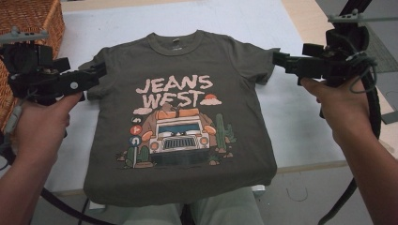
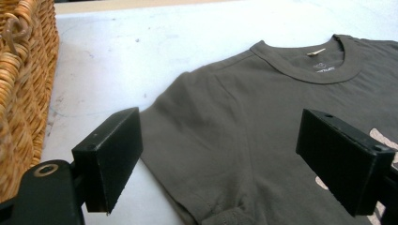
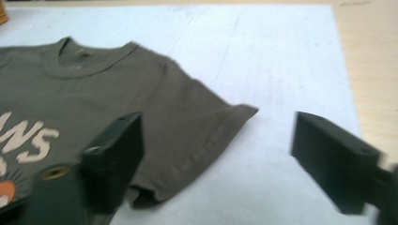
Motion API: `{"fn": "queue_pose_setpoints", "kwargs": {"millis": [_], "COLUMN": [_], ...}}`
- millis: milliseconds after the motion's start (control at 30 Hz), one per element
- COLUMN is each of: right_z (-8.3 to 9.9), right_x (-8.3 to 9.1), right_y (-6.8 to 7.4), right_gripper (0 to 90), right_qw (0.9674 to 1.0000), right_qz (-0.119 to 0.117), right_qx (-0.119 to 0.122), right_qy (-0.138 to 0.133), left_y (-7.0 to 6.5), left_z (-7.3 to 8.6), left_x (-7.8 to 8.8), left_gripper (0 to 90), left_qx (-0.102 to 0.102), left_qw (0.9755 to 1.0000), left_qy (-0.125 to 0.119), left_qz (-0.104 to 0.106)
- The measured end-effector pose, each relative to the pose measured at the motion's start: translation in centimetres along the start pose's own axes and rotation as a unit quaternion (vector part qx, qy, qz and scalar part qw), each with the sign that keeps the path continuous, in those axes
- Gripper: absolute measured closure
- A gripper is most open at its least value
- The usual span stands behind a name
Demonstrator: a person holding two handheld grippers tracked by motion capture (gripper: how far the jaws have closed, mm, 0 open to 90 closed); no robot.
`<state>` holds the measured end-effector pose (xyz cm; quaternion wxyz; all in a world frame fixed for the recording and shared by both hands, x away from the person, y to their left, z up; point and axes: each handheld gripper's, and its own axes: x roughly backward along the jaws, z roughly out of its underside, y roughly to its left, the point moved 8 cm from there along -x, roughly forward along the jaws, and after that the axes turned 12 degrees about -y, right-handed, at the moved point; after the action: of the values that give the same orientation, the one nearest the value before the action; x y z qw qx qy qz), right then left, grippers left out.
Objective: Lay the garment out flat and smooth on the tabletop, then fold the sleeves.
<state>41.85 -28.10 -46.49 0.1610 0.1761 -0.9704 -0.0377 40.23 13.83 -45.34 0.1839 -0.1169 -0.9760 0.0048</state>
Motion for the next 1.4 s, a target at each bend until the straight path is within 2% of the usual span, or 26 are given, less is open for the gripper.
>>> {"fn": "queue_pose_setpoints", "kwargs": {"millis": [133,233,400,533,733,1100,1400], "right_z": [-0.5,-0.7,-0.7,-0.6,-0.7,-0.3,1.5], "right_x": [0.3,0.4,0.2,0.1,-0.2,-2.1,-4.4], "right_y": [0.1,0.3,0.4,0.3,-0.1,-0.7,-0.8], "right_gripper": [14.7,14.7,14.8,14.8,14.9,18.7,27.9], "right_qw": [0.9999,1.0000,0.9999,0.9999,0.9999,0.9986,0.9938], "right_qz": [0.002,-0.004,-0.010,-0.009,0.000,0.021,0.040], "right_qx": [-0.007,-0.004,-0.001,-0.002,-0.010,-0.024,-0.027], "right_qy": [-0.007,-0.006,0.000,0.004,0.005,0.043,0.100], "left_y": [-0.2,-0.3,-0.1,-0.2,-0.2,0.3,0.6], "left_z": [-0.3,-0.4,-0.2,-0.3,-0.3,-0.2,0.1], "left_x": [0.3,0.5,0.5,0.5,0.4,-0.3,-0.8], "left_gripper": [15.6,15.6,15.6,15.6,15.6,15.7,15.8], "left_qx": [-0.004,-0.001,-0.009,-0.016,-0.015,-0.010,-0.008], "left_qw": [1.0000,1.0000,1.0000,0.9999,0.9999,0.9999,0.9999], "left_qy": [0.000,-0.004,0.001,0.000,0.001,-0.001,0.002], "left_qz": [0.003,0.004,0.000,0.000,0.000,0.004,0.006]}}
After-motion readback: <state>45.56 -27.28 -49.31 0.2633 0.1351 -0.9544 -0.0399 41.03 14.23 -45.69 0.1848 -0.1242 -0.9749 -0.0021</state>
